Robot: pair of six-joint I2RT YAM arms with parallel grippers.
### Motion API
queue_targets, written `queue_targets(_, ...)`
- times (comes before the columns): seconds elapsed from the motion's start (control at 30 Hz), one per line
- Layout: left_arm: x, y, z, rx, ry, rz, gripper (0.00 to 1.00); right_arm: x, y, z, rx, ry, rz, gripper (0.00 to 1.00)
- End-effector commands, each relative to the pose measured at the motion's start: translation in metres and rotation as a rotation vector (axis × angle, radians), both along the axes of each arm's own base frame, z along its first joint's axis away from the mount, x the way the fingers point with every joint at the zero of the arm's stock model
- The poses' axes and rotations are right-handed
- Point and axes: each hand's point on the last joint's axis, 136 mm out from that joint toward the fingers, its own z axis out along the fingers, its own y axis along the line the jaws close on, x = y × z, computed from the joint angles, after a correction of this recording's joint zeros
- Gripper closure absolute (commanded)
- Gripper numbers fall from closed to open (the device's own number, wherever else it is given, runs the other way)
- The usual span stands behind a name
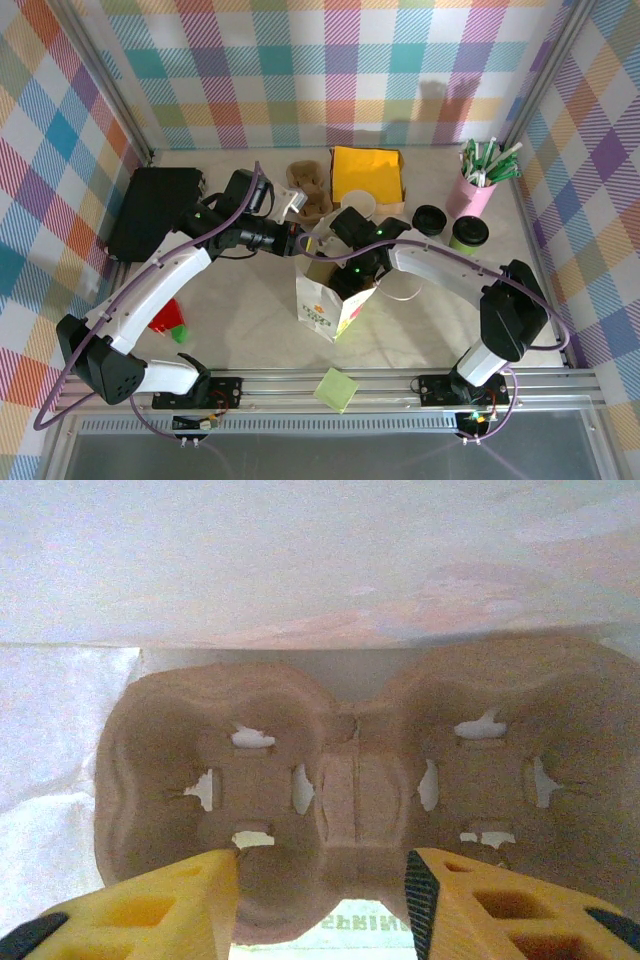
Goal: Pack the takeout coffee
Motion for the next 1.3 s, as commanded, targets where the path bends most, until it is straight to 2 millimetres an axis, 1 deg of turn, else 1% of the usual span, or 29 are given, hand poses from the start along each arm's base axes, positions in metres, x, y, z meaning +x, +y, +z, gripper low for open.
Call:
queue_targets(0.0,-0.001,-0.005,0.007,-0.022,-0.008,-0.018,1.0,-0.01,-0.003,-0.008,-0.027,0.042,0.009,0.46)
queue_targets(0.07,0.0,-0.004,0.006,-0.016,-0.01,-0.013,1.0,-0.009,-0.002,0.0,-0.02,0.035,0.004,0.42)
queue_targets(0.17,0.0,-0.003,0.005,-0.01,-0.008,-0.005,1.0,-0.008,-0.001,0.018,-0.001,0.021,-0.007,0.34)
queue_targets(0.23,0.001,-0.002,0.005,-0.007,-0.009,0.002,1.0,-0.008,0.0,0.032,0.024,0.011,-0.016,0.32)
queue_targets(0.37,0.0,-0.001,0.006,-0.003,-0.01,0.007,1.0,-0.009,0.003,0.061,0.078,-0.005,-0.041,0.29)
queue_targets(0.4,0.0,-0.001,0.006,-0.003,-0.009,0.005,1.0,-0.01,0.004,0.066,0.094,0.013,-0.076,0.28)
queue_targets(0.5,-0.001,0.0,0.009,-0.005,-0.013,0.002,1.0,-0.014,0.007,0.085,0.144,0.024,-0.104,0.24)
queue_targets(0.7,-0.001,0.002,0.011,0.007,-0.014,0.011,1.0,-0.018,0.006,0.111,0.196,0.023,-0.138,0.2)
queue_targets(0.8,0.0,0.003,0.014,0.011,-0.01,0.024,1.0,-0.019,0.006,0.129,0.241,0.009,-0.162,0.19)
queue_targets(0.93,-0.002,0.003,0.02,-0.008,-0.019,0.026,1.0,-0.018,0.007,0.156,0.317,0.009,-0.244,0.17)
queue_targets(1.1,-0.004,0.005,0.029,-0.025,-0.036,0.033,1.0,-0.019,0.015,0.175,0.397,0.069,-0.342,0.17)
queue_targets(1.27,-0.003,0.009,0.028,-0.012,-0.042,0.052,1.0,-0.019,0.025,0.185,0.478,0.144,-0.419,0.17)
